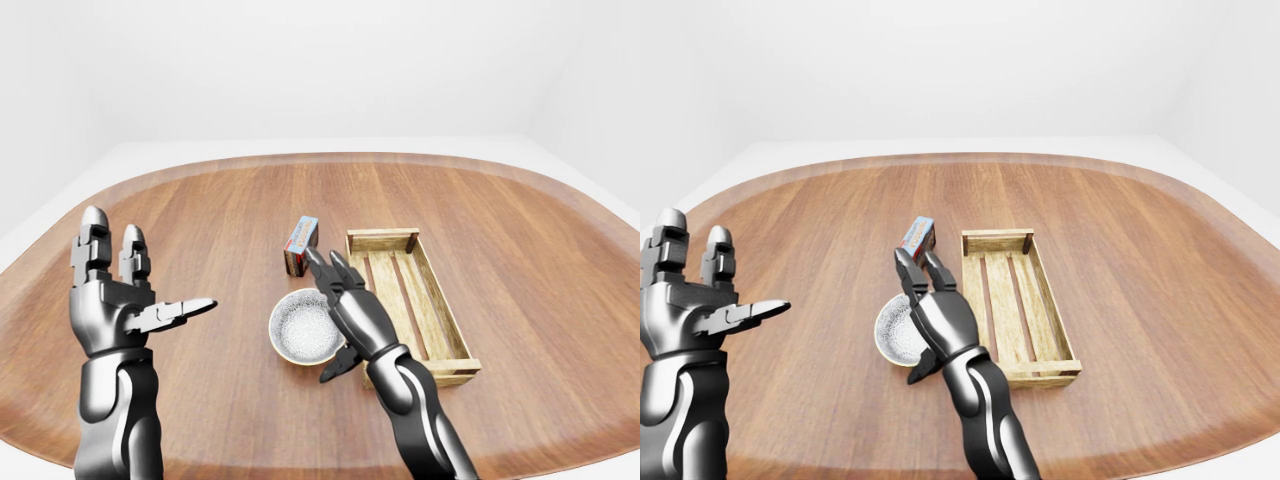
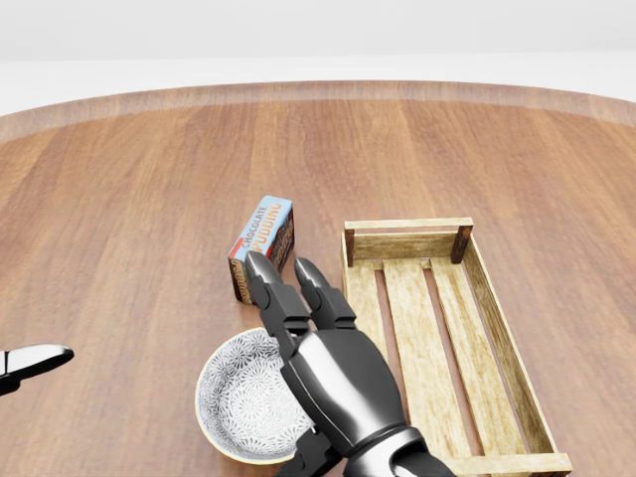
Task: Pick up the bowl on the left and put it in the tray.
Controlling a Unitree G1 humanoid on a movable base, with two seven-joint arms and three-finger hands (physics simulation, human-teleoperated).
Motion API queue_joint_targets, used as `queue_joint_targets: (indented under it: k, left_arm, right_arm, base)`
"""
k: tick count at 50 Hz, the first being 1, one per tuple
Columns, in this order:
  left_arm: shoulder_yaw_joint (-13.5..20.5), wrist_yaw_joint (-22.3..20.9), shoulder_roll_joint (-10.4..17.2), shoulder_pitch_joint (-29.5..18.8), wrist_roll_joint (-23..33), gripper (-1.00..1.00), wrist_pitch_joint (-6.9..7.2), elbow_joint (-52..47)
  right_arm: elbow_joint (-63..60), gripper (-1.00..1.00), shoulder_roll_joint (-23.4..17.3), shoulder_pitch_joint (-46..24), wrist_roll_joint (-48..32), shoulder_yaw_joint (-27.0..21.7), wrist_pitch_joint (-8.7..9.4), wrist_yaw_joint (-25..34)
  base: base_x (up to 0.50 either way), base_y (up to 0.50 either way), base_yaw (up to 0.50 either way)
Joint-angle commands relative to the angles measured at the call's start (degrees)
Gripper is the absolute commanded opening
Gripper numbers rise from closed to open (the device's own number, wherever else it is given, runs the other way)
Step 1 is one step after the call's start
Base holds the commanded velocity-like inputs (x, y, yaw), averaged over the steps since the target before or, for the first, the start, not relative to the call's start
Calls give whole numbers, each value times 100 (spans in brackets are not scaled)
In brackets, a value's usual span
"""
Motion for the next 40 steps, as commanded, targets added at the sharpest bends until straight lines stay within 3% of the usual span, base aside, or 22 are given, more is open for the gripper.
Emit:
queue_joint_targets:
  k: [1,22,40]
  left_arm:
    - [20,5,21,-34,-14,100,0,51]
    - [14,15,17,-22,-10,100,0,60]
    - [-1,29,24,-41,4,100,0,85]
  right_arm:
    - [647,100,112,-76,-378,-46,0,-144]
    - [630,100,108,91,-595,219,0,95]
    - [1359,100,113,-75,-366,-29,0,-124]
  base:
    - [0,0,0]
    - [0,0,0]
    - [0,0,0]
